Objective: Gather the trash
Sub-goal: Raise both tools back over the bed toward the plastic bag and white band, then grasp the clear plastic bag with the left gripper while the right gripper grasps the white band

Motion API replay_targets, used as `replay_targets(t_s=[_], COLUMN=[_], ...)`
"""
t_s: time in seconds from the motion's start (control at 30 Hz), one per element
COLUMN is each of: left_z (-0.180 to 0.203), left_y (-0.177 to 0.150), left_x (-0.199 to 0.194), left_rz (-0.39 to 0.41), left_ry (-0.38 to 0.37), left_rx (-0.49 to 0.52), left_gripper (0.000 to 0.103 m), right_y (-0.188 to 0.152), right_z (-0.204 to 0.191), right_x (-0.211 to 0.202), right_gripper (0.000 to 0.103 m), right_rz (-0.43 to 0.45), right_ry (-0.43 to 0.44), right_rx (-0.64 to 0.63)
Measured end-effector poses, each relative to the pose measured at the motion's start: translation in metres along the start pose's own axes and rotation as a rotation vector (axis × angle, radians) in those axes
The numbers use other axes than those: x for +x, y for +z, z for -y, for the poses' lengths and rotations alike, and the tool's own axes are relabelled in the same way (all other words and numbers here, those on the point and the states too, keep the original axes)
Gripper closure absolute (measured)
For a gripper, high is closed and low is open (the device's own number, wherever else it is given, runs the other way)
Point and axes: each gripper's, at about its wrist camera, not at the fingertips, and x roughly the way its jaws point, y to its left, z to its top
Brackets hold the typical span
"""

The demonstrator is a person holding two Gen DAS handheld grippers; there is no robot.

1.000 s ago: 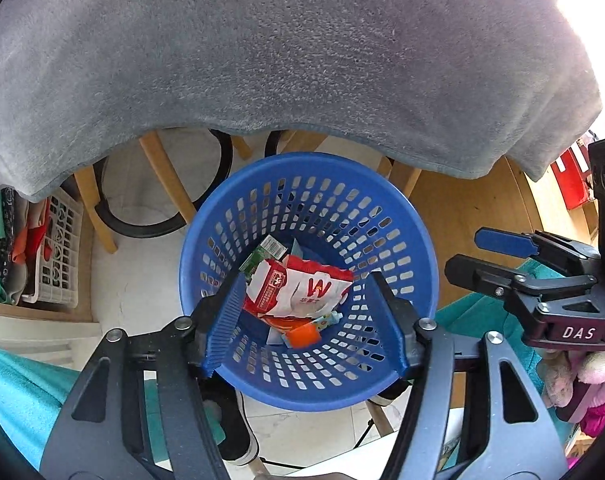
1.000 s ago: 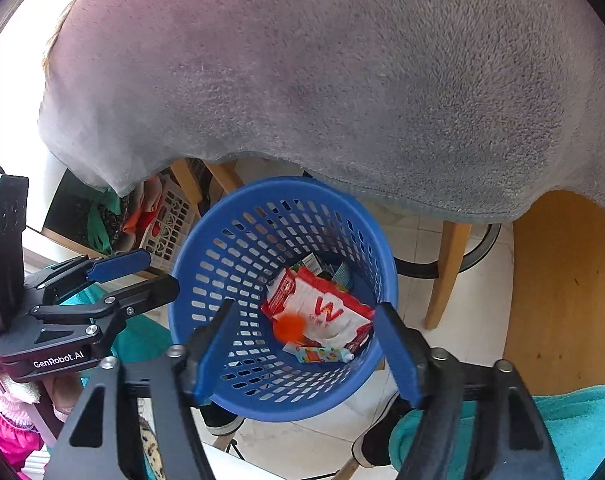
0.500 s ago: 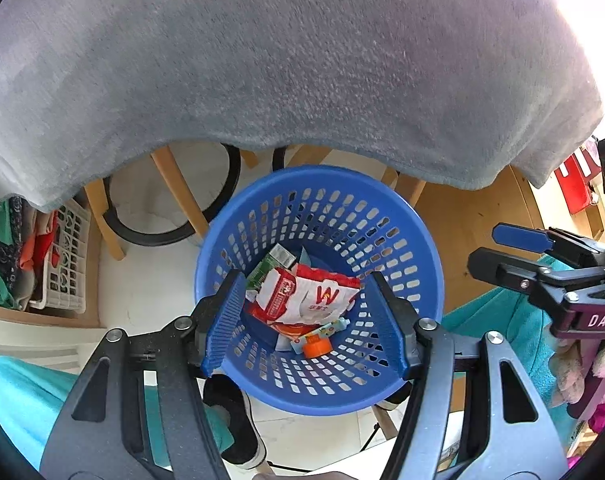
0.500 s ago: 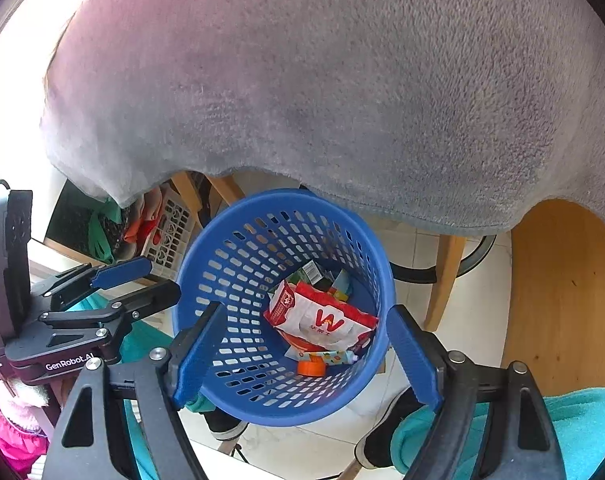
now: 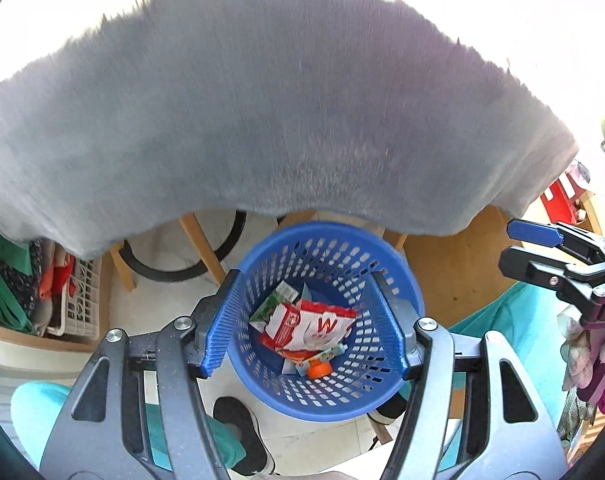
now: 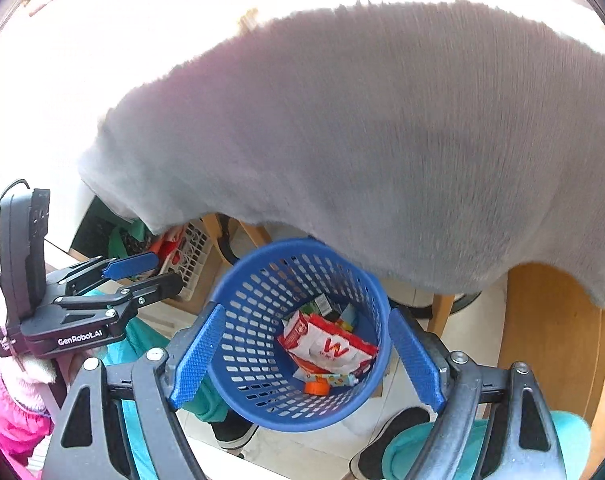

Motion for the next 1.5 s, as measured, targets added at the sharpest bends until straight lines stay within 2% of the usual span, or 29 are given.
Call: replay_targets(t_s=[0.17,0.3,0.5,0.67,0.83,1.13,1.23,1.4,1.5], left_z=[-0.004,-0.005,-0.014,-0.03,-0.055,-0.095,-0.106,-0.116,-0.119], left_y=[0.015,0.031,0.07,0.116,0.167,0.242,0.258,0.277,0.287], left_x=[-0.036,-0.072,-0.116,-0.136,-0.129,-0.079,-0.06,-0.037,-0.028], left_rz=[0.066,0.133,0.223,0.277,0.286,0.234,0.215,0.195,0.193], left_ry=[-0.008,-0.006,0.005,0.022,0.03,0.063,0.073,0.078,0.08], left_rx=[0.001,0.016,0.03,0.033,0.019,0.02,0.009,0.001,0.008], left_gripper=[0.039,0.039,0.039,0.039,0.039,0.039,0.039,0.039,0.039], right_y=[0.016,0.032,0.064,0.105,0.154,0.239,0.258,0.284,0.295], right_z=[-0.011,-0.023,-0.045,-0.055,-0.061,-0.073,-0.077,-0.074,-0.073], right_x=[-0.035,-0.067,-0.108,-0.117,-0.11,-0.059,-0.035,0.006,0.025], right_gripper=[0.012,0.001,0.0,0.0,0.0,0.002,0.007,0.026,0.033], right_rz=[0.063,0.118,0.203,0.268,0.291,0.21,0.165,0.081,0.061], right_ry=[0.036,0.078,0.13,0.121,0.086,0.024,0.042,0.08,0.081], right_rx=[-0.034,-0.072,-0.124,-0.145,-0.142,-0.168,-0.169,-0.12,-0.101])
